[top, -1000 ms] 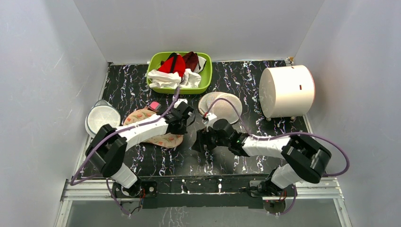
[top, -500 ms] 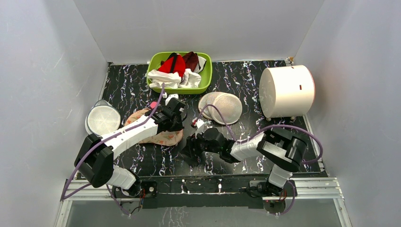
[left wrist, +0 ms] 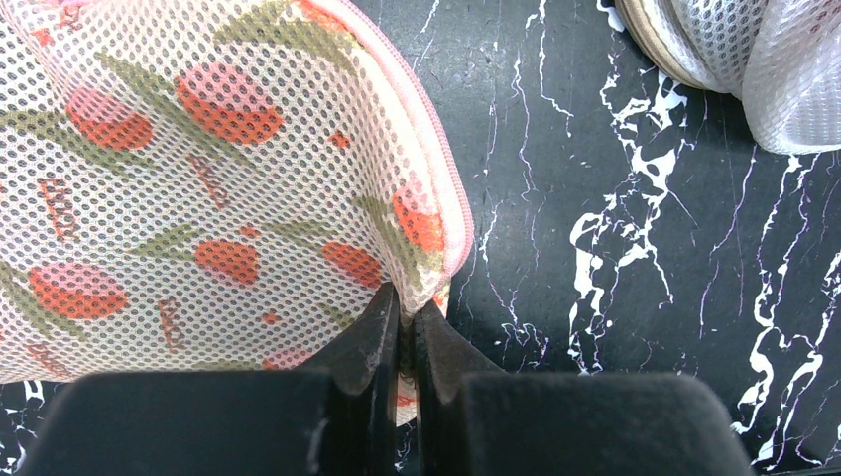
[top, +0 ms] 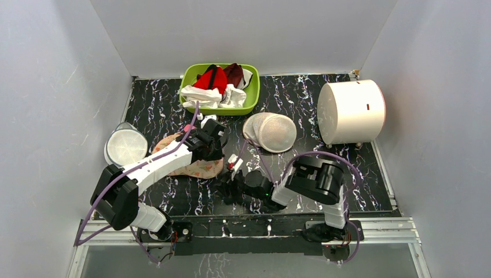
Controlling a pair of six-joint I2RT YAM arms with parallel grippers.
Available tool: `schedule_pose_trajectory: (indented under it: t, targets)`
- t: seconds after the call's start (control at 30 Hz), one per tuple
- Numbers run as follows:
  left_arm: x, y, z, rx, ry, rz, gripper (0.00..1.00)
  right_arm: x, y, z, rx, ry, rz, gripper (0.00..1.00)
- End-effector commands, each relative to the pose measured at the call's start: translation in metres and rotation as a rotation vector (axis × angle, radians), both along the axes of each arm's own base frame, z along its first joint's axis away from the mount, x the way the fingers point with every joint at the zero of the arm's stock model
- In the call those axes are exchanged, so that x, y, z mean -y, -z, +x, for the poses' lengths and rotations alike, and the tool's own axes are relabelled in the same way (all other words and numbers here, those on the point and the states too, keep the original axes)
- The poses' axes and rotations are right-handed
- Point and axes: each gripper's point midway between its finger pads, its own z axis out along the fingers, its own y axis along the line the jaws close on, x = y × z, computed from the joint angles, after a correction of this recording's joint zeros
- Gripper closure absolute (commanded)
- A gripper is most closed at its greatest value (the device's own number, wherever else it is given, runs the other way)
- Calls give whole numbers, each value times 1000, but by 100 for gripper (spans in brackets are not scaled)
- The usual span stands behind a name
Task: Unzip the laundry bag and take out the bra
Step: Unzip the laundry bag at the center of the board.
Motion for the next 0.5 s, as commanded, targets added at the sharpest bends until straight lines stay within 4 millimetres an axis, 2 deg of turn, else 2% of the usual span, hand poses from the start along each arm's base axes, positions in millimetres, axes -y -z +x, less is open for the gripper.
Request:
schedule_pose_trajectory:
  t: [0.0,0.13,0.47]
  targets:
    - [-3,-12,0,16,-15,-29,100,-4,-37,17,194,90,137,56]
    - [-3,-22,0,36,-16,-50,100,-1,-37,24,203,147,151,60]
    - [-4,-21,-2,31,-20,-58,100,-8,-30,30,217,152,126,62]
